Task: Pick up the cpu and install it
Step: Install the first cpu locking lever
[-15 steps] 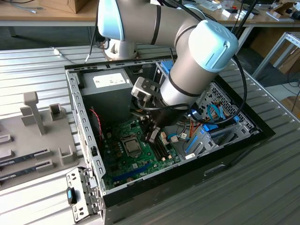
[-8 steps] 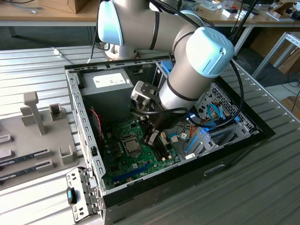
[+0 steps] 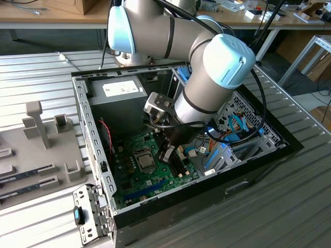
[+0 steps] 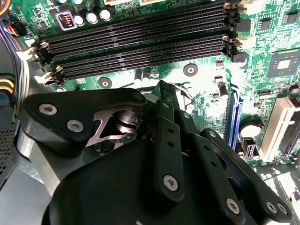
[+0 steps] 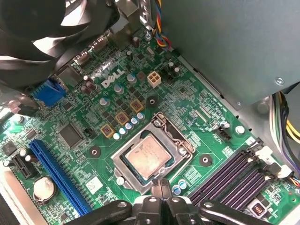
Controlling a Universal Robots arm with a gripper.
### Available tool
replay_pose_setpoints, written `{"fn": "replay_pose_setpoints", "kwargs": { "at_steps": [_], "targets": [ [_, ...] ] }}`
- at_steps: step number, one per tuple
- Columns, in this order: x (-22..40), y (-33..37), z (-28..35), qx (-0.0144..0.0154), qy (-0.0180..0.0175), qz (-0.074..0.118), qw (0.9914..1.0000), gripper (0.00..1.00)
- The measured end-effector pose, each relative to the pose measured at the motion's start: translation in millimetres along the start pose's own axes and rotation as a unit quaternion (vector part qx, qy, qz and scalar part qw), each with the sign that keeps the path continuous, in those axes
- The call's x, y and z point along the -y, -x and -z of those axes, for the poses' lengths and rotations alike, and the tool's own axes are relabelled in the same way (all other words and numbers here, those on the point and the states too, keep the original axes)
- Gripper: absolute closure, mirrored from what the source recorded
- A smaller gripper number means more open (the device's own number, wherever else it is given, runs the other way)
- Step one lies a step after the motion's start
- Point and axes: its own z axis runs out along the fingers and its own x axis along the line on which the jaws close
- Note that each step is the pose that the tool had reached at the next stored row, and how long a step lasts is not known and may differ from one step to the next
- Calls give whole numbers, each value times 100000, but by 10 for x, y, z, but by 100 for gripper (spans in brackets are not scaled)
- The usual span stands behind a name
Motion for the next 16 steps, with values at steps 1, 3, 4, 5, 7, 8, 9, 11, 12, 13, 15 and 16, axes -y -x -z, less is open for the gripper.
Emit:
{"fn": "replay_pose_setpoints", "kwargs": {
  "at_steps": [1,3,4,5,7,8,9,11,12,13,15,16],
  "targets": [
    [1,-1,-2,-4,-8,-4,100000,89],
    [3,-1,-9,-218,-206,-51,100000,89],
    [5,0,-21,-433,-395,-94,99998,89],
    [12,3,-44,-662,-593,-151,99996,89],
    [25,13,-64,-857,-737,-192,99993,89],
    [45,28,-85,-1029,-857,-218,99991,89],
    [49,30,-98,-1096,-910,-232,99990,89],
    [46,26,-109,-1088,-929,-222,99990,89],
    [35,17,-113,-1070,-938,-208,99990,89],
    [28,10,-116,-1025,-952,-216,99990,89],
    [26,4,-110,-960,-964,-209,99991,89],
    [23,2,-97,-767,-852,-180,99993,89]
  ]
}}
